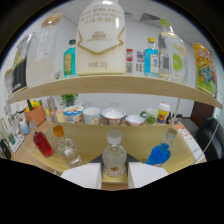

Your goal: Make me a cup of Mojito.

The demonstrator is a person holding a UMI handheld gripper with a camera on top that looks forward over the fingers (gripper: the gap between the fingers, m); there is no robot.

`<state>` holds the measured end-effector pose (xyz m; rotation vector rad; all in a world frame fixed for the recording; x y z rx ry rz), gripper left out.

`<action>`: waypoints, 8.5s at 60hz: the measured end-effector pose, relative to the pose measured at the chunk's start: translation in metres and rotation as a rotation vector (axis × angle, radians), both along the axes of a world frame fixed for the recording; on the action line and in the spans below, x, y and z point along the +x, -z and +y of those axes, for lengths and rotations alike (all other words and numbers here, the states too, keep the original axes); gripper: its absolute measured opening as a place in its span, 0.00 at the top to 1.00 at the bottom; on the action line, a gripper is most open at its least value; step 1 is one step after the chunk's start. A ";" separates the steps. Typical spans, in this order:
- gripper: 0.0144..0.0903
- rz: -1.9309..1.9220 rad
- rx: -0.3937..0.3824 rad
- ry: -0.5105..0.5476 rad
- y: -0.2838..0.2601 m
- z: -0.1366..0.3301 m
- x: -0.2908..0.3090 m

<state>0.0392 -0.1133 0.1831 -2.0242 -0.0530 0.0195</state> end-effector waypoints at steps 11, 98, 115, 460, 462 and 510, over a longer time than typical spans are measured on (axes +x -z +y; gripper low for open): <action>0.74 -0.017 0.065 -0.030 -0.031 -0.027 0.011; 0.74 -2.004 0.009 -0.423 -0.011 -0.072 0.081; 0.74 -2.040 0.050 -0.460 -0.016 -0.072 0.075; 0.52 1.683 -0.004 0.297 -0.033 -0.093 -0.078; 0.52 1.752 -0.009 0.306 -0.035 -0.093 -0.077; 0.51 1.139 0.174 0.136 -0.085 -0.092 -0.070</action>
